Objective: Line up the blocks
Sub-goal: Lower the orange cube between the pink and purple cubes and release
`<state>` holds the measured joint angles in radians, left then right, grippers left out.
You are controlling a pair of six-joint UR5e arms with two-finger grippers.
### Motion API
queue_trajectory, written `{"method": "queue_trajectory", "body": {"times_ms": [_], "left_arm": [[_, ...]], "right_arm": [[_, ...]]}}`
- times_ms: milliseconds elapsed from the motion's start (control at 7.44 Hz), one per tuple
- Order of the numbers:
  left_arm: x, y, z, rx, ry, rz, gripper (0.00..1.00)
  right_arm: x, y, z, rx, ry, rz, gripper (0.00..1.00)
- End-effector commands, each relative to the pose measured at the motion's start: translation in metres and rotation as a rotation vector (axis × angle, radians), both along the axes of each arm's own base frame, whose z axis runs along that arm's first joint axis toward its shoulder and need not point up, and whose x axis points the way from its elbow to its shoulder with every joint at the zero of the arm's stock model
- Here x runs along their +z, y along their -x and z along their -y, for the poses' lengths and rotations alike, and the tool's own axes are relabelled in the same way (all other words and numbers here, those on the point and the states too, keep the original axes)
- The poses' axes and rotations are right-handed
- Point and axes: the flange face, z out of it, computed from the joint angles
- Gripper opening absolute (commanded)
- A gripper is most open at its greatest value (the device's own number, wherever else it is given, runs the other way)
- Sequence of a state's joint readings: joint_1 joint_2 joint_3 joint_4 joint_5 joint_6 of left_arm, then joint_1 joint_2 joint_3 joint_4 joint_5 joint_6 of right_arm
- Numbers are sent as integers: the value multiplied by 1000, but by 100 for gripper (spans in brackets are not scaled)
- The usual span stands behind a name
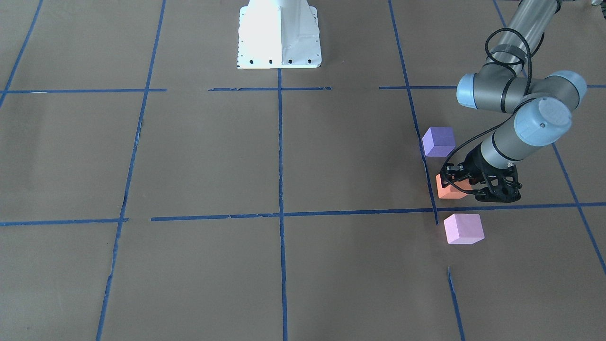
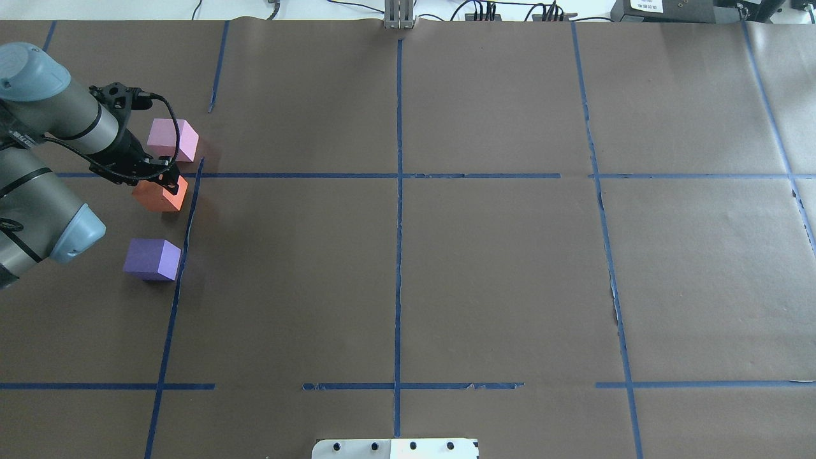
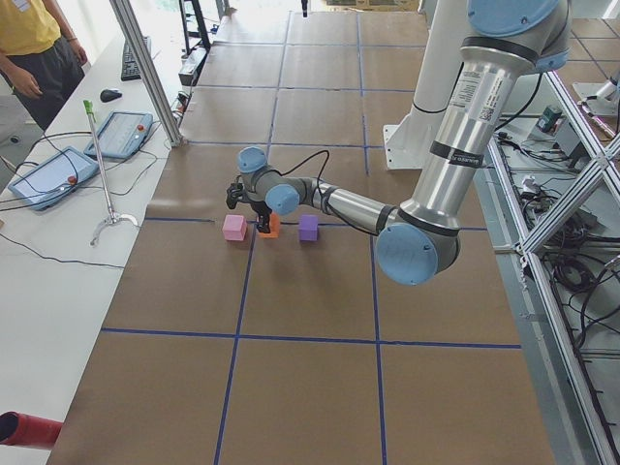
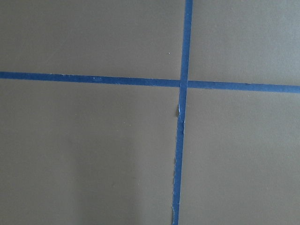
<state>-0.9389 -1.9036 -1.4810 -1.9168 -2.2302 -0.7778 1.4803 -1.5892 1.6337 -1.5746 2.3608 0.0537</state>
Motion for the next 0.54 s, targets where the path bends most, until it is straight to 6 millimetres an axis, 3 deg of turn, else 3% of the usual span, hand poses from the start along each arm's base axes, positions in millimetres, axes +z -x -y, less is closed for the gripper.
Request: {"method": "queue_trajectory", "body": {"times_ms": [0,403], "left_arm": [[3,-1,0,0,4,4,38],[10,-3,0,1,5,5,39]], "right_arm": [[0,0,0,0,-1,0,100],[0,0,0,0,-1,0,100]]}}
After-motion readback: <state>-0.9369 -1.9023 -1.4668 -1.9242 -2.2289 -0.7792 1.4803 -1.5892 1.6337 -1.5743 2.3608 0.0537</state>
